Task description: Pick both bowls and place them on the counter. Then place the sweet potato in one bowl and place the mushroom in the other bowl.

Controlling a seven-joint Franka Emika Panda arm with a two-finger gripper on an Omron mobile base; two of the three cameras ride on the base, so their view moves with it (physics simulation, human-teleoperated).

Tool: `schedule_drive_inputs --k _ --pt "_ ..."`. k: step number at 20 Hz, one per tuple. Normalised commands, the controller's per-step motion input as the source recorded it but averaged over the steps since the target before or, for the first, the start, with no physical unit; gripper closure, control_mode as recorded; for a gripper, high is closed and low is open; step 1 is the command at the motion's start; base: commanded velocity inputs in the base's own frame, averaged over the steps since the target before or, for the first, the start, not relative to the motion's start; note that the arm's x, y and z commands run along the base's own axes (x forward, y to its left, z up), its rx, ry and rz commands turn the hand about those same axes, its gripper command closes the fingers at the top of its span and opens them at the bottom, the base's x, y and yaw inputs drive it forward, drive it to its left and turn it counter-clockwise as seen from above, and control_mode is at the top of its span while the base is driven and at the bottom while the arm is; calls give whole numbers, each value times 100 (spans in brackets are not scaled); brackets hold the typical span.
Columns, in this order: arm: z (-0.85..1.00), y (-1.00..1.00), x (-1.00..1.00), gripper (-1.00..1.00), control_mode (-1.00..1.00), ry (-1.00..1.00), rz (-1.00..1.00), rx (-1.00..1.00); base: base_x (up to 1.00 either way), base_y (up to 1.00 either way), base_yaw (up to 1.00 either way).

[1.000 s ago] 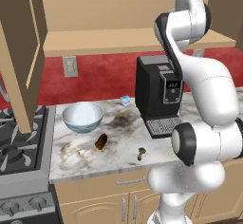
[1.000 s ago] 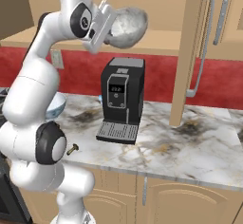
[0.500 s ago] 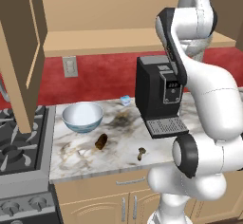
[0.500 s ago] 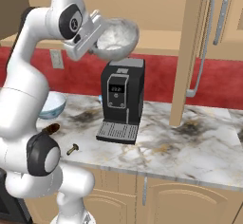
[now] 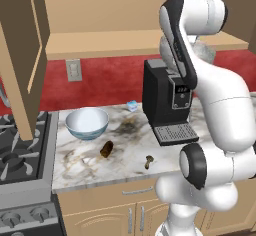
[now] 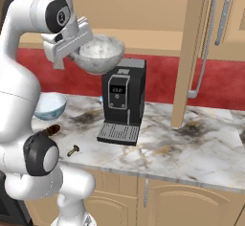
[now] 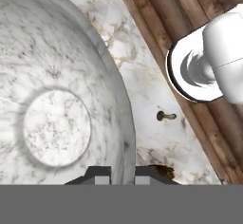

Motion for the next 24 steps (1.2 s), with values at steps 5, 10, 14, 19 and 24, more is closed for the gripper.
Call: schedule_drive_inputs --k 5,10,14,19,24 --pt "-30 52 -28 100 -100 16 1 11 0 0 0" --pt "-46 47 -25 100 -100 8 2 11 0 0 0" --pt "-57 44 -9 100 -100 6 3 10 0 0 0" --pt "-66 38 2 100 -100 1 8 2 0 0 0" --pt "-47 28 11 100 -100 0 14 0 0 0 0"
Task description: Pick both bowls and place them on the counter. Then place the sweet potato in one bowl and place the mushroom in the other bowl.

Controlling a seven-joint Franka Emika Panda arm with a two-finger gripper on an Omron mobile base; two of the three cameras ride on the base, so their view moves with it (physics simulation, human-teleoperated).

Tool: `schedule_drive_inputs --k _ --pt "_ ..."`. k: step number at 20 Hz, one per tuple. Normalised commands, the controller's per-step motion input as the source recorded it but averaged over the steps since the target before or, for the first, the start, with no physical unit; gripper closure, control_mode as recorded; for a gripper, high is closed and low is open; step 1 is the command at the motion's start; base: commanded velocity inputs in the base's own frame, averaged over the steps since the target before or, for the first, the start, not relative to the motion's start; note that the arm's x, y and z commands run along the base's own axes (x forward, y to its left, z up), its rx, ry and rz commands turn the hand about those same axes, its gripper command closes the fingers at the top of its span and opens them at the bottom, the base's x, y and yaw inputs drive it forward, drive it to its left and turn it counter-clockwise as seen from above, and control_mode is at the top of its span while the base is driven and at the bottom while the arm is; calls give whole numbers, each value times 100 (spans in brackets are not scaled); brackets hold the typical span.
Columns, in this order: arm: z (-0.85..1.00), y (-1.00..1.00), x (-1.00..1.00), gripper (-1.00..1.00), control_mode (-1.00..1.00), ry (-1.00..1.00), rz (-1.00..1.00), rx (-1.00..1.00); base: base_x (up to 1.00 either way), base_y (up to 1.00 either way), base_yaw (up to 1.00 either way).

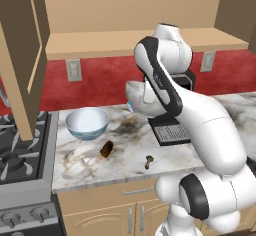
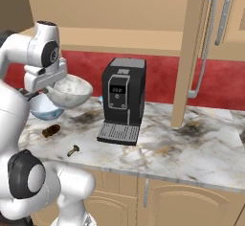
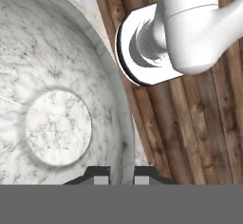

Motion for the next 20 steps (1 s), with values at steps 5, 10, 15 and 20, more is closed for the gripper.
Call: schedule_drive_inputs --k 5,10,15,20 --pt "-38 36 -3 100 -100 -1 16 0 0 0 0" --pt "-25 43 0 100 -100 0 12 0 0 0 0" --pt "-26 53 -1 100 -100 0 11 0 0 0 0" --pt "-33 54 -1 100 -100 0 12 -1 0 0 0"
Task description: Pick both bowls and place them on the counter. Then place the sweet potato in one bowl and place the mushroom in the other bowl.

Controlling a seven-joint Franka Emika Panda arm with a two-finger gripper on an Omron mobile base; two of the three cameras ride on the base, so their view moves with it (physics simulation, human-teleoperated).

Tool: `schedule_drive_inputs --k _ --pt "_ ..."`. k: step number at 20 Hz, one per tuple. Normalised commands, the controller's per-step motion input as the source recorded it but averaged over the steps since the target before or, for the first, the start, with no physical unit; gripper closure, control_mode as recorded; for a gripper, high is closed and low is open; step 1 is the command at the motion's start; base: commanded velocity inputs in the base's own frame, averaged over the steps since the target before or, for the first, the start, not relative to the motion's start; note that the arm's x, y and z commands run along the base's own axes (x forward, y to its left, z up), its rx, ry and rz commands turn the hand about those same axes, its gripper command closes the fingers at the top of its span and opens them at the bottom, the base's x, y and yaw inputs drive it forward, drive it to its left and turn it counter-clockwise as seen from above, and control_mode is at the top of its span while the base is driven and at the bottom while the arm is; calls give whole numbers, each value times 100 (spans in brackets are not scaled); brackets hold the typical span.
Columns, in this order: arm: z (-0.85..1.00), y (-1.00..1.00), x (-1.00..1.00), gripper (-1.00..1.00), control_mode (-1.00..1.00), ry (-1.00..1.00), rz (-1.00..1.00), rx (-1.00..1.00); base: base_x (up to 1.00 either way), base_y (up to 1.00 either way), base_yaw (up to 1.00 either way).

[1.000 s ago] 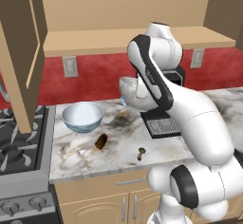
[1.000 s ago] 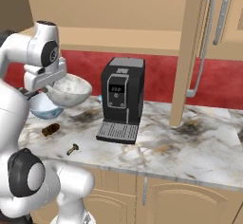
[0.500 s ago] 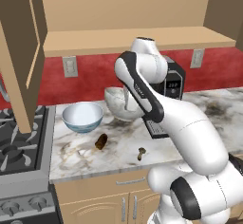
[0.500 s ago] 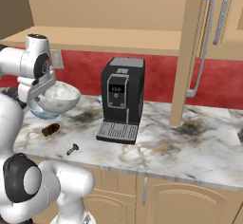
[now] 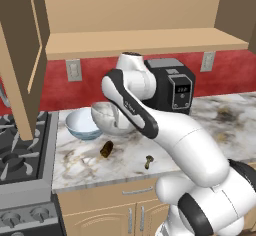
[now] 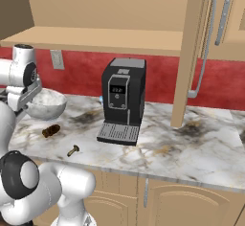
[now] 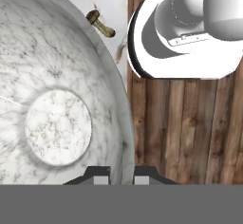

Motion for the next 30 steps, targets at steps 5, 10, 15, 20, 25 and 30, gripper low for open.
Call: schedule_drive_inputs --k 5,10,15,20,25,30 --pt "-49 42 0 100 -100 3 11 -5 0 0 0" --pt "-47 42 -9 100 -100 5 10 -8 0 0 0" --pt "-47 37 -20 100 -100 4 10 -15 0 0 0" --pt "-39 29 -18 100 -100 8 7 -3 0 0 0" --pt "-21 25 -9 100 -100 -4 7 -1 0 0 0" --pt "-11 17 -2 100 -100 -8 5 0 0 0 0"
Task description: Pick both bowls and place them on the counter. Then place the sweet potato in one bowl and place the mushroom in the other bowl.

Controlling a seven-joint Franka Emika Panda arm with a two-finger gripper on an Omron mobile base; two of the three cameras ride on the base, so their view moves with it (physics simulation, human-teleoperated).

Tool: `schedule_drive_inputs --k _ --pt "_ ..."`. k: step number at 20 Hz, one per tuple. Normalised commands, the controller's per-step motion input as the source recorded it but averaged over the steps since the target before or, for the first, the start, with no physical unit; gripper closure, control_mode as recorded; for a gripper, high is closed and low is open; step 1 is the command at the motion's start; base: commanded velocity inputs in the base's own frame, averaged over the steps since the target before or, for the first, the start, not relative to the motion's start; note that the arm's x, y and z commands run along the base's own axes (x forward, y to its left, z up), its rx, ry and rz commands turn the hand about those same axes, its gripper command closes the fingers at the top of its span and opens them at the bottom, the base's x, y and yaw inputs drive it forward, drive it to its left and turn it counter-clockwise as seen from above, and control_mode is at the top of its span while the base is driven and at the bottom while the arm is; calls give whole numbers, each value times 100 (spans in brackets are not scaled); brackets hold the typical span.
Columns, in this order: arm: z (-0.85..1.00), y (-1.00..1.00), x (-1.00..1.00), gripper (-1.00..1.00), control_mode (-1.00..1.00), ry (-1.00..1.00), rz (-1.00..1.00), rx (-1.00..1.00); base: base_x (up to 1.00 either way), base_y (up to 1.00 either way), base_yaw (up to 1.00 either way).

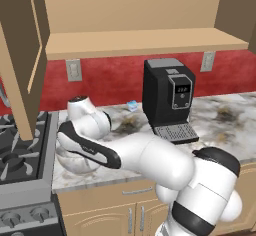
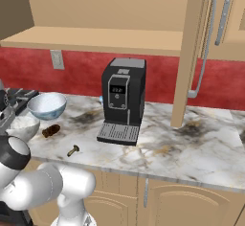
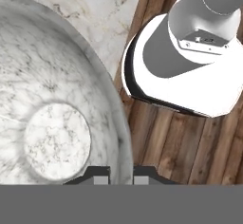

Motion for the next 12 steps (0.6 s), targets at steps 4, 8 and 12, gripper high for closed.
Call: schedule_drive_inputs --k 4,8,12 --pt "-20 13 -9 100 -100 -18 6 0 0 0 0" --pt "-25 6 -1 100 -100 -16 3 0 0 0 0" --pt "-12 0 1 100 -100 -12 2 0 0 0 0"
